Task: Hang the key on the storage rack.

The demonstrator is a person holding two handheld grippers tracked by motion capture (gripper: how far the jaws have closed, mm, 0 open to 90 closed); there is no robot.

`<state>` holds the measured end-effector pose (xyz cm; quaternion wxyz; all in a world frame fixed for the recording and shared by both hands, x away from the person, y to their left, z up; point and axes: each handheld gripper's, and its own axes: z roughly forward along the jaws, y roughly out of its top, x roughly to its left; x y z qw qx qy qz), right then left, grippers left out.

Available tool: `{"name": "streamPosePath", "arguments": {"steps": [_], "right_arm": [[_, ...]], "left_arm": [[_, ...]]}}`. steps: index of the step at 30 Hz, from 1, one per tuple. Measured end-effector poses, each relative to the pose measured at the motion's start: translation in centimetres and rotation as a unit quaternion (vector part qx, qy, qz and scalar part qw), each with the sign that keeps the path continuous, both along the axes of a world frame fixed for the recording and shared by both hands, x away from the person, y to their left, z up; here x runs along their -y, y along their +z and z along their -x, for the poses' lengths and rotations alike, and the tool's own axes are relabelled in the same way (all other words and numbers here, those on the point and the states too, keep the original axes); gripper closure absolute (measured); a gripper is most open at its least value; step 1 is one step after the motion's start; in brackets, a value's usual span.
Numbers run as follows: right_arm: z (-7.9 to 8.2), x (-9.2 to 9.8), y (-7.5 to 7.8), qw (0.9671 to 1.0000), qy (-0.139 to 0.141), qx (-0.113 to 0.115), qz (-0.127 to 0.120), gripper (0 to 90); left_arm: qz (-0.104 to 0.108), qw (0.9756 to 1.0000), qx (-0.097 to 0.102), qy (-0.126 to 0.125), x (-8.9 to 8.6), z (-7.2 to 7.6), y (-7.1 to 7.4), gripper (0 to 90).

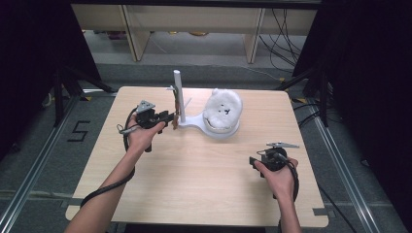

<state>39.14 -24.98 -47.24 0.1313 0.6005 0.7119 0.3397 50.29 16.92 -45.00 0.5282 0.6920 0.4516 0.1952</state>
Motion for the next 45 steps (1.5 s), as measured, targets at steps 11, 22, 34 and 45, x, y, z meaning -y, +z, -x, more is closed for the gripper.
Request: {"name": "streamPosePath", "arguments": {"steps": [11,22,34,45], "right_arm": [[0.0,0.2,-0.3,0.9998,0.005,0.005,0.016,45.6],[0.0,-0.1,-0.2,1.0000,-0.004,-0.002,-0.001,45.6],[0.0,-0.1,-0.5,1.0000,0.000,-0.005,0.004,45.6],[-0.1,-0.6,-1.2,1.0000,0.002,-0.007,0.000,45.6]], "left_arm": [[-0.075,0.9972,0.002,-0.003,-2.4,2.5,-1.4,42.8],[-0.085,0.9963,-0.004,0.015,-5.2,6.7,-4.0,35.1],[-0.080,0.9960,-0.001,0.039,-7.5,10.9,-6.3,35.5],[-0.063,0.9965,0.014,0.053,-8.0,12.3,-7.2,35.1]]}}
